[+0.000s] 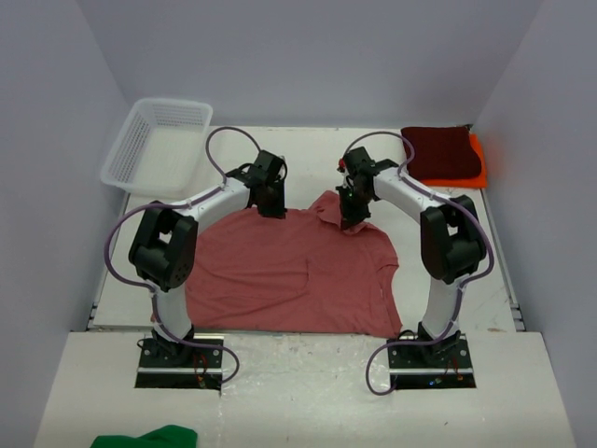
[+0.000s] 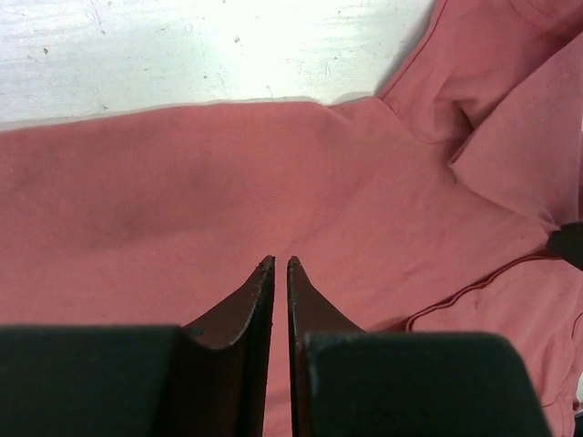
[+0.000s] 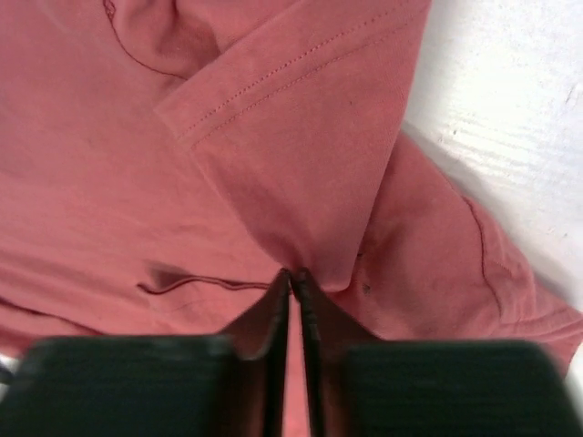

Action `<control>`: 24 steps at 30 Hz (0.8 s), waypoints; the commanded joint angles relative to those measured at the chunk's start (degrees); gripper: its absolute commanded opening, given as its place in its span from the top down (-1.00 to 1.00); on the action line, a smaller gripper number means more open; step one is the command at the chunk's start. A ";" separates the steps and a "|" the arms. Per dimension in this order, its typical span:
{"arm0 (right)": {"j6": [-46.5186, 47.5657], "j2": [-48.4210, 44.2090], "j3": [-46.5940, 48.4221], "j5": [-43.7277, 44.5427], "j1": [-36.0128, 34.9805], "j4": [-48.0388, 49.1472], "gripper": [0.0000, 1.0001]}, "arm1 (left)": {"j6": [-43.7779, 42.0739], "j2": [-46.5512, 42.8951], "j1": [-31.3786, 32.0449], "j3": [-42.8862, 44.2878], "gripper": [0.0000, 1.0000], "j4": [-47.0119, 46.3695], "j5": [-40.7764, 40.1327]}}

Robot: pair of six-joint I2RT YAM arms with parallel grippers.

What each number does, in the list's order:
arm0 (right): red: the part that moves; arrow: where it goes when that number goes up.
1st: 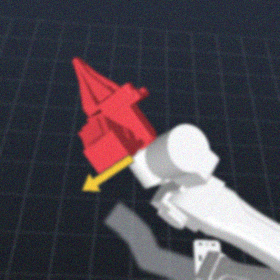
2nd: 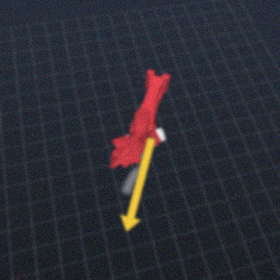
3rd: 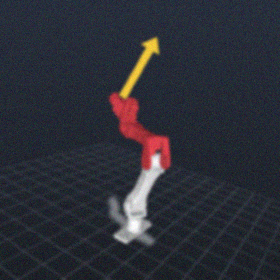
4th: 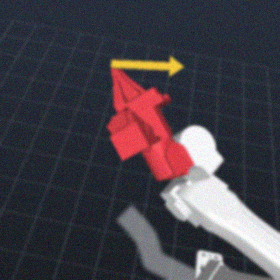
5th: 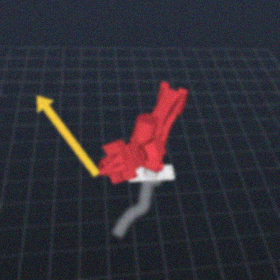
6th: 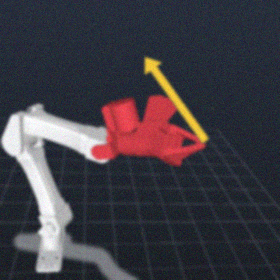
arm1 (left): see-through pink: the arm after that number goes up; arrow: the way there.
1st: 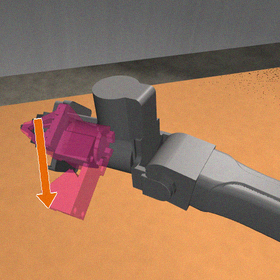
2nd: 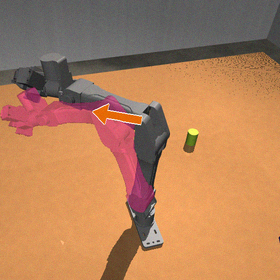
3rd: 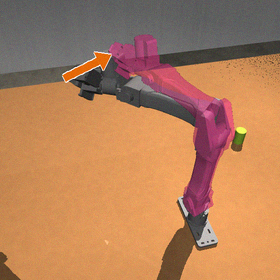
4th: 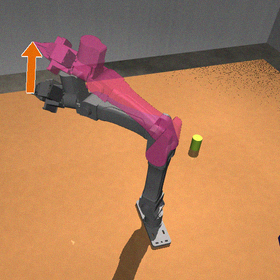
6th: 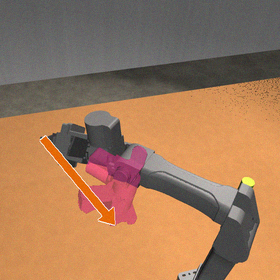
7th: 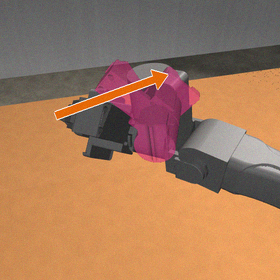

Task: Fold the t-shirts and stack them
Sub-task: Grap the side of the flattened tshirt furthest away from the robot with both arms

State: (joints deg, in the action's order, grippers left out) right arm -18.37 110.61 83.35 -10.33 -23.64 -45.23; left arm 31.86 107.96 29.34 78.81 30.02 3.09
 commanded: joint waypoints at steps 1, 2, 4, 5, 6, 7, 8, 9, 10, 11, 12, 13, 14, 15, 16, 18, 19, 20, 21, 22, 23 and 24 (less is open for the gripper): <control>0.96 -3.12 -1.17 4.17 -1.32 4.79 0.72 | -1.18 0.32 0.28 -0.67 0.79 -1.90 -0.37; 1.40 -3.20 -1.17 5.31 -1.58 5.41 0.63 | -1.36 0.41 0.28 -0.76 0.79 -1.98 -0.37; 2.81 -2.24 0.58 5.49 -2.02 5.42 0.49 | -1.45 0.41 0.28 -0.93 0.79 -1.90 -0.54; 2.99 -1.54 1.54 6.36 -2.03 5.07 0.40 | -1.45 0.32 0.28 -1.02 0.79 -1.90 -0.72; 3.77 -0.06 3.81 6.72 -2.20 4.11 0.36 | -1.45 0.06 0.28 -1.20 0.79 -1.81 -1.50; 3.95 0.57 4.62 7.25 -2.38 4.01 0.31 | -1.27 -0.21 0.28 -1.37 0.79 -1.55 -2.38; 4.22 1.10 5.41 7.34 -2.38 4.01 0.16 | -0.40 -0.56 0.19 -1.63 0.79 -1.28 -5.35; 4.92 2.58 7.77 7.60 -2.64 3.66 0.15 | -0.04 -1.52 0.19 -1.99 0.79 -1.19 -6.51; 5.27 3.29 8.84 8.04 -2.82 2.88 0.15 | 0.13 -1.87 0.01 -2.08 0.78 -0.93 -7.22; 5.62 3.91 9.72 8.48 -3.16 2.61 0.15 | 0.57 -2.05 -0.42 -1.90 0.77 -0.41 -8.09; 6.41 5.39 12.16 8.92 -3.26 1.47 0.15 | 0.75 -1.97 -0.86 -1.55 0.77 0.12 -8.10; 6.77 6.10 13.32 9.01 -3.52 1.03 0.15 | 1.01 -1.97 -1.39 -1.11 0.77 0.74 -7.75; 7.12 6.72 14.20 9.10 -3.87 0.85 0.16 | 1.19 -1.97 -2.61 -1.20 0.77 0.65 -6.27; 7.82 8.12 15.86 8.57 -3.78 0.50 0.19 | 1.10 -2.05 -3.32 -1.46 0.77 0.39 -5.21; 8.17 8.92 16.75 8.31 -3.87 -0.03 0.20 | 1.19 -2.23 -3.85 -1.81 0.77 -0.22 -4.25; 8.53 10.93 19.03 8.48 -4.13 -1.52 0.22 | 1.10 -3.02 -4.82 -2.60 0.77 -0.66 -3.44; 8.70 11.47 19.56 8.39 -4.22 -1.87 0.22 | 1.02 -3.46 -5.00 -2.78 0.77 -0.84 -3.36; 8.88 11.73 20.00 8.05 -4.48 -1.96 0.21 | 1.01 -4.16 -5.26 -2.95 0.77 -0.93 -3.36; 9.14 12.17 20.53 7.96 -4.66 -2.14 0.19 | 1.01 -4.51 -5.52 -3.22 0.77 -1.02 -3.36; 9.14 12.96 20.88 8.13 -4.84 -2.40 0.17 | 0.93 -4.95 -5.61 -3.57 0.76 -1.19 -3.44; 9.14 13.40 21.23 8.22 -5.10 -2.58 0.16 | 0.84 -5.56 -5.79 -3.66 0.76 -1.28 -1.97; 9.06 13.93 21.93 8.13 -5.19 -3.36 0.15 | 0.84 -5.74 -5.88 -3.57 0.76 -1.19 -1.78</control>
State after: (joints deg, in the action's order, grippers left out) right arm -10.79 123.52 102.17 -2.55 -27.94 -46.00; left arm 32.34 106.19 23.55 75.35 30.30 -0.75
